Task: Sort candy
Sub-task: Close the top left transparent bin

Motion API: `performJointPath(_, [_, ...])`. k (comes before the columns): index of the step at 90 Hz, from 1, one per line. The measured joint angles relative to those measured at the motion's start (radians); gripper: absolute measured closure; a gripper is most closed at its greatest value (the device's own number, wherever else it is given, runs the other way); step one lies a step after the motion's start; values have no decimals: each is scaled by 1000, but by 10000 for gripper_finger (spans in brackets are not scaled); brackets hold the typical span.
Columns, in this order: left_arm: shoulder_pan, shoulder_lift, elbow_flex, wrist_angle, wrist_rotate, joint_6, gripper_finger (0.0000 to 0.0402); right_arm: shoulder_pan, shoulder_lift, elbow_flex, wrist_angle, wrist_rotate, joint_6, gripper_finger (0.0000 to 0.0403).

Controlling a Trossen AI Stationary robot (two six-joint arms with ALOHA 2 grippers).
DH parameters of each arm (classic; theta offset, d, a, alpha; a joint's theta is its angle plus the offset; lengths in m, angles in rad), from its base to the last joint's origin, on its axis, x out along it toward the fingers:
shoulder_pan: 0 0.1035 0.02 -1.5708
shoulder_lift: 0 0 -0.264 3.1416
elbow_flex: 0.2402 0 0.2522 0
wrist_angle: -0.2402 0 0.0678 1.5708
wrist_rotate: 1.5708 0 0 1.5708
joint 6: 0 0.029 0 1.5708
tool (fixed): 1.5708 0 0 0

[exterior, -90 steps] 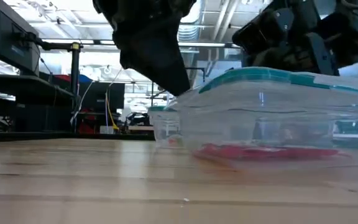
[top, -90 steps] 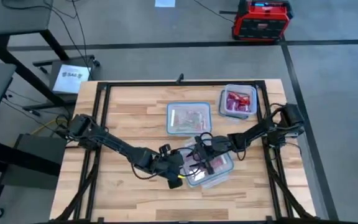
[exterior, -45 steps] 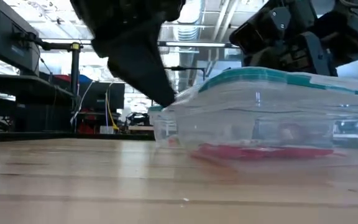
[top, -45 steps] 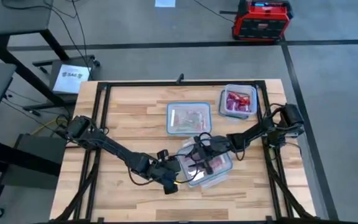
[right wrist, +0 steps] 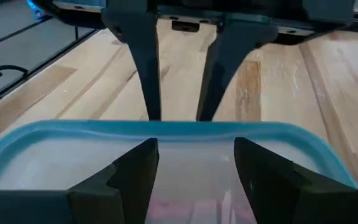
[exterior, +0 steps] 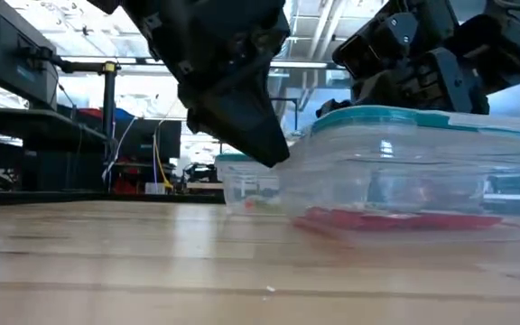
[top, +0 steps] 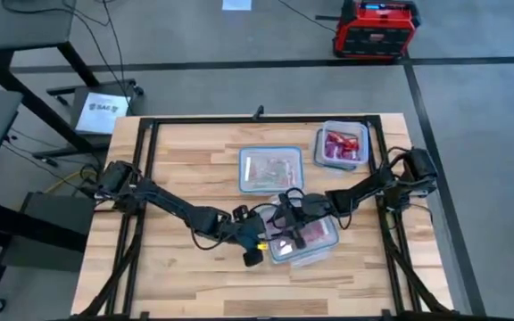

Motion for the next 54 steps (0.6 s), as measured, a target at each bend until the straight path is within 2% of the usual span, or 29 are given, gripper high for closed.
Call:
performJointPath(27, [16,78,34,68,-16,25,283,-2,-3,0,-9,-8,-25,201])
performJointPath(35, [13,59,70,-69,3,3,283,-5,-32,-8,-21,3,-23,201])
performJointPath(41, [7,14,91,-215,-25,-29,283,-11,-73,-10,-48,27,-21,201])
performJointPath(54, [-18,-105,136,-427,-68,-36,283,-7,-222,2,-216,17,27,201])
